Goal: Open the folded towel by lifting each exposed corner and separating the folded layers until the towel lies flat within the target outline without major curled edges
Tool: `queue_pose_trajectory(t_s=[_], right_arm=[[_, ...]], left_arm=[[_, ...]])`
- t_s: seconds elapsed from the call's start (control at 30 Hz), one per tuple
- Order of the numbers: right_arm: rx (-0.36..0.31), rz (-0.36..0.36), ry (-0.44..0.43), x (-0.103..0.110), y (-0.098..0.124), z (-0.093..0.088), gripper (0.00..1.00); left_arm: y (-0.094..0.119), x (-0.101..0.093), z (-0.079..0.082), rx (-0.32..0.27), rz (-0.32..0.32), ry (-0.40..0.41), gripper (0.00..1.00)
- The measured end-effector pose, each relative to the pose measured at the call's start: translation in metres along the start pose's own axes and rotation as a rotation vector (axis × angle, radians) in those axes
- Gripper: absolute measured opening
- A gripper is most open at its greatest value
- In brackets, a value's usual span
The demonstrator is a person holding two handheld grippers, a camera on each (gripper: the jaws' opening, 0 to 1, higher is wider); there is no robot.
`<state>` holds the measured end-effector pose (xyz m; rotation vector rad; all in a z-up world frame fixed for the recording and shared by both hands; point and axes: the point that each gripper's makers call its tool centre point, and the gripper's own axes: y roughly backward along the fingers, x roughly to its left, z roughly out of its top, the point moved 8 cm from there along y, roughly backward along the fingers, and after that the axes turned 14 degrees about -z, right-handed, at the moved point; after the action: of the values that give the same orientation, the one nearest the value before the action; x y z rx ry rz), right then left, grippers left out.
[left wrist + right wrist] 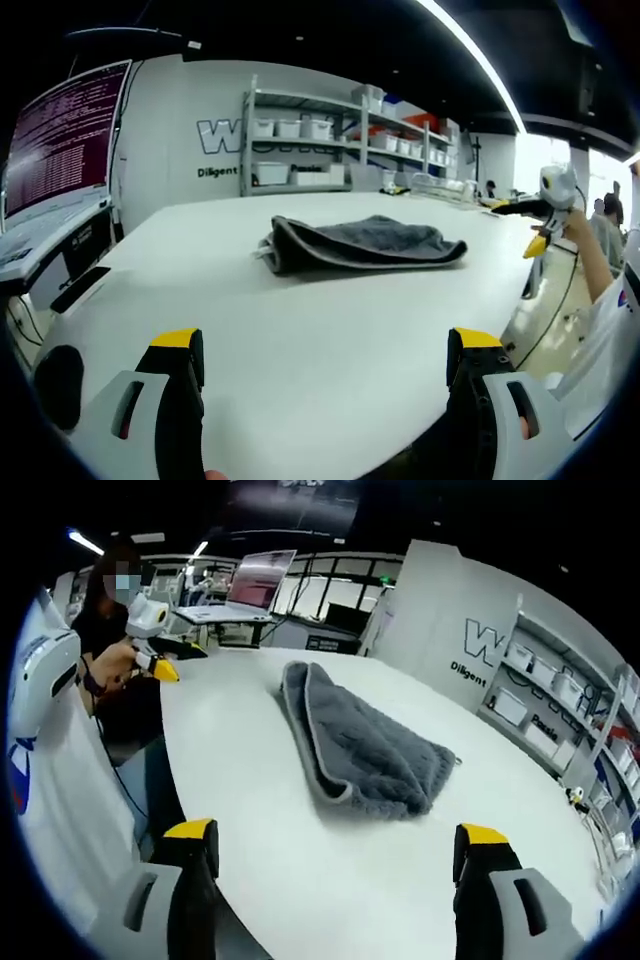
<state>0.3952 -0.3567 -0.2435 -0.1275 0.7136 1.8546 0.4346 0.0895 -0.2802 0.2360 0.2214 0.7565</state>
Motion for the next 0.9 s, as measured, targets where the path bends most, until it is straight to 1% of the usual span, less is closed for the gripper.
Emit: queue_pose_trajectory(t_s=[0.1,0.17,0.3,0.4,0.53,0.6,0.67,0.73,0.8,0.9], right_arm=[[0.017,-0.008,0.052,0.001,-0.002,-0.002,0.99],[0.014,-0.019,0.071,0.001,-0.004,-0.002,0.99],[0.002,-0.055,0.168,-0.002,-0.012,-0.001,0.99],[0.015,-0.055,0.204,-0.002,-0.019,-0.003,0.99],[0.035,-0.04,0.32,-0.001,-0.031,-0.006,0.97],[0.039,-0.036,0.348,0.001,-0.037,-0.006,0.97],[0.023,-0.032,0.382,0.002,-0.043,-0.005,0.95],[0.014,0.004,0.387,0.004,-0.048,-0.004,0.89],[0.005,0.04,0.382,0.007,-0.054,-0.004,0.87],[0.005,0.058,0.395,0.008,-0.063,-0.003,0.84]], left_arm=[[0.0,0.0,0.0,-0.003,-0.001,0.0,0.99],[0.001,0.0,0.0,-0.003,0.0,0.0,0.99],[0.0,0.0,0.0,-0.004,-0.001,0.0,0.99],[0.0,0.0,0.0,-0.005,-0.004,0.0,0.99],[0.0,-0.001,0.0,-0.005,-0.004,0.002,0.99],[0.001,-0.001,-0.001,-0.005,-0.003,0.004,0.99],[0.001,0.0,-0.001,-0.007,-0.001,0.004,0.99],[0.002,0.0,-0.001,-0.01,-0.001,0.006,0.99],[0.002,0.0,-0.001,-0.01,0.0,0.005,0.99],[0.002,-0.001,-0.001,-0.01,-0.003,0.005,0.99]])
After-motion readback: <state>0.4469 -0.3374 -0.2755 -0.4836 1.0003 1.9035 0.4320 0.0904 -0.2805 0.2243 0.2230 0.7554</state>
